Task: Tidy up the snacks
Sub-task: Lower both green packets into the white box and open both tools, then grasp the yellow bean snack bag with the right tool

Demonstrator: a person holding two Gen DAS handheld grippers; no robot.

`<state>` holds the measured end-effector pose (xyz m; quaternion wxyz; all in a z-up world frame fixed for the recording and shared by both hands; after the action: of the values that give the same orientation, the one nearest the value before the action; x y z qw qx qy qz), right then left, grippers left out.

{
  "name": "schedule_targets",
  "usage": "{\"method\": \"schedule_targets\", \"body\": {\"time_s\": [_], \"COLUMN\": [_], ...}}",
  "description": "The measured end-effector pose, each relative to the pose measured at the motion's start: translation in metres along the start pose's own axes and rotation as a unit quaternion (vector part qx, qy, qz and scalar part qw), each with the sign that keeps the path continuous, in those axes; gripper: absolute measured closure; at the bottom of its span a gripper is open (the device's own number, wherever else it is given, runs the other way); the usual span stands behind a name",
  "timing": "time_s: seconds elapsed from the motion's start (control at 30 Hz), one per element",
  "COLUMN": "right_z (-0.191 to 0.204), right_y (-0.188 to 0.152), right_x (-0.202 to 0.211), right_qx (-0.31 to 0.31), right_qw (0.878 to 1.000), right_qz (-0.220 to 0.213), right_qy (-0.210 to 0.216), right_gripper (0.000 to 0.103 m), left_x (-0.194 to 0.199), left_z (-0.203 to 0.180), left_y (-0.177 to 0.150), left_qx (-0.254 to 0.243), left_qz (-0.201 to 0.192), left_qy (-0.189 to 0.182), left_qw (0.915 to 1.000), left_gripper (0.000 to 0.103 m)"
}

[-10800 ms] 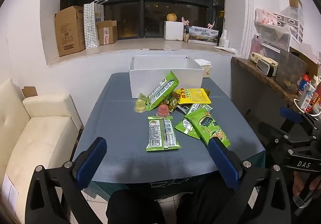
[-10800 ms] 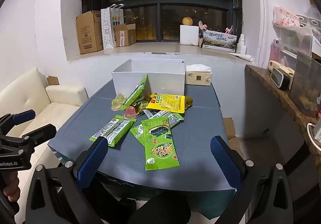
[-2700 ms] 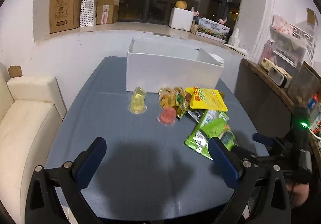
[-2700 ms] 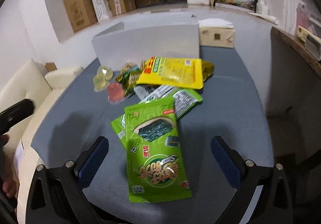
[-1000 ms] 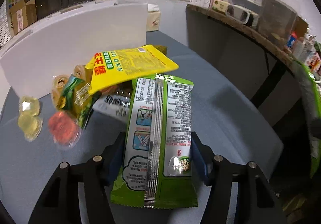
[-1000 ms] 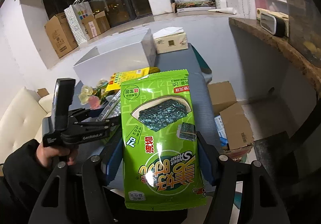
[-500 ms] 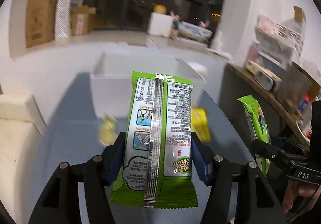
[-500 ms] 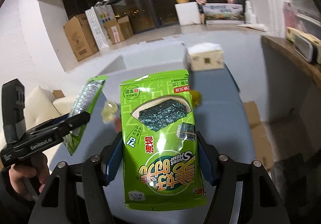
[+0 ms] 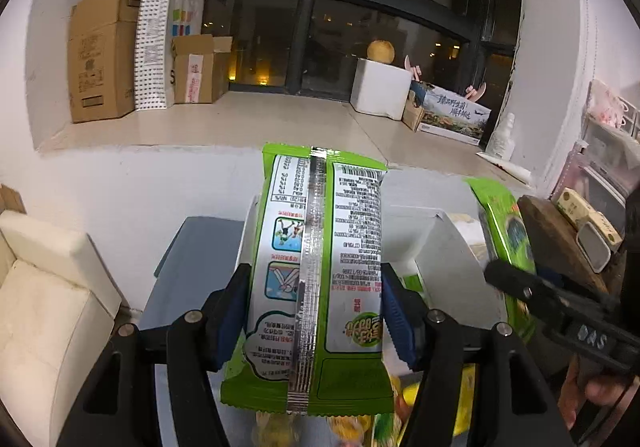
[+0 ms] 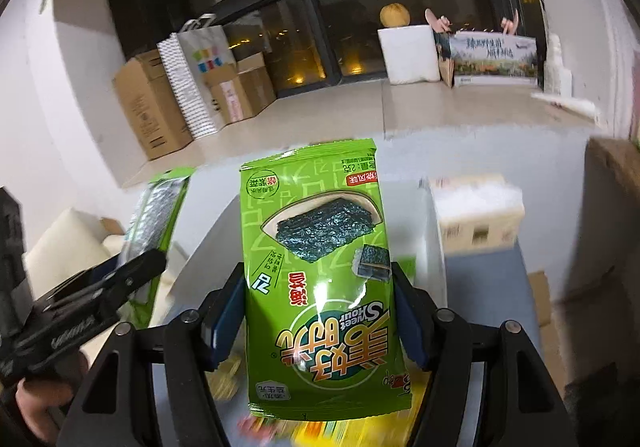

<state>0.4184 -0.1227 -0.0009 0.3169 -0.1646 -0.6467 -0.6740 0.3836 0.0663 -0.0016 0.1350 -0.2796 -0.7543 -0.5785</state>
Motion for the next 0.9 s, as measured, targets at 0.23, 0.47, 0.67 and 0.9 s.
{"method": "schedule_targets", "body": {"time_s": [0.23,0.47,0.67,0.9], "right_z": [-0.001,-0.008,-0.011,-0.006], "right_y": [0.019,0.015,0.004,-0.029], "right_x": [-0.039,-0.043,-0.013,0.033], "right_qx": [0.0,-0.018,-0.015,0.012], "right_qw": [1.0,1.0,1.0,0.999], "right_qz": [0.009,0.01,-0.009,-0.012], "right_qy": [-0.003,0.001,0.016,0.029], "right_gripper": [0.02,0.0,0.0,0.0], "left_x": [-0.045,-0.057,-0.033,0.01], "left_z": [0.016,0.021,0.013,-0.007], "left_y": [0.006,-0.01,-0.012,-0.038], "left_qx": [-0.002,-0.019,-0.027,-0.052], "left_qz": [0.018,0.045,0.038,0.041], "left_qy": [0.007,0.003,-0.01,-0.002], "left_qw": [0.9998,0.9988,0.9988,0.9978], "left_gripper": [0.016,0.0,0.0,0.0]}}
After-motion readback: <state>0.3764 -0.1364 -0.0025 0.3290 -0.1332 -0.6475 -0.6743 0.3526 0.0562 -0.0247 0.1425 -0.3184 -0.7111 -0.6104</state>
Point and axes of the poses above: each gripper's, at about its wrist camera, not at the fingertips, and x roughly against the way its jaws point, z to its left, y to its top, the point moved 4 cm from there along -x, roughly the way its jaws point, and after that the axes turned 14 degrees about -y, right-handed, at the moved point
